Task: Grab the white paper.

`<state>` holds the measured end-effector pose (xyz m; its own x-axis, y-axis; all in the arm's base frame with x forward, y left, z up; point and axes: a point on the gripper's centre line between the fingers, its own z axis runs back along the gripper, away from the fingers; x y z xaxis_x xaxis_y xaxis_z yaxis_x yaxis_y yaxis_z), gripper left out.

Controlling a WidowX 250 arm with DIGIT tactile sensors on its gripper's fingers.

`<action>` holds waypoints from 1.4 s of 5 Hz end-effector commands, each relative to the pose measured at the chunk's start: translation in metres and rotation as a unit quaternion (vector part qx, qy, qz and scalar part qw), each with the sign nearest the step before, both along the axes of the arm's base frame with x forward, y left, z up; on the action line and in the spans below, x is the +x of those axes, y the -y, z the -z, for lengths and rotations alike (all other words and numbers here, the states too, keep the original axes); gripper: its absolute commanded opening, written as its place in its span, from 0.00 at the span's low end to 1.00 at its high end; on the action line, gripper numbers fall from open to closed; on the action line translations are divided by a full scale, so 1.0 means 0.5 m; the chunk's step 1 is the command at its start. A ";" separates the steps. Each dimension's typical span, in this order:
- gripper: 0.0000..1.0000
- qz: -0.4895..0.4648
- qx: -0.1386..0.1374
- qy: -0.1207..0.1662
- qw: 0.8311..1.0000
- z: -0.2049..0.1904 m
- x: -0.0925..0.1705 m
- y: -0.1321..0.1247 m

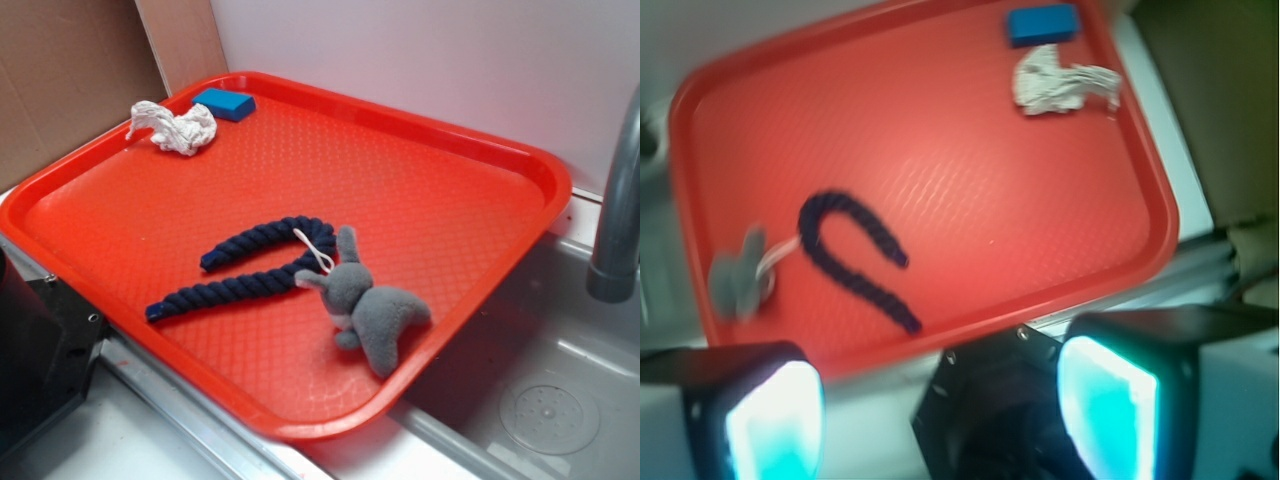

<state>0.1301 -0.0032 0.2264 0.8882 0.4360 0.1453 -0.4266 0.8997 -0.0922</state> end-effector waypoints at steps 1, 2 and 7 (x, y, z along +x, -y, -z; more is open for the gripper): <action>1.00 -0.231 0.002 0.056 0.971 0.056 0.044 -0.080; 1.00 -0.315 0.006 0.073 0.946 0.096 0.059 -0.119; 1.00 -0.450 0.085 0.054 0.887 0.357 0.240 -0.339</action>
<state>0.2478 0.1591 0.0327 0.1797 0.9339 0.3091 -0.9797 0.1982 -0.0292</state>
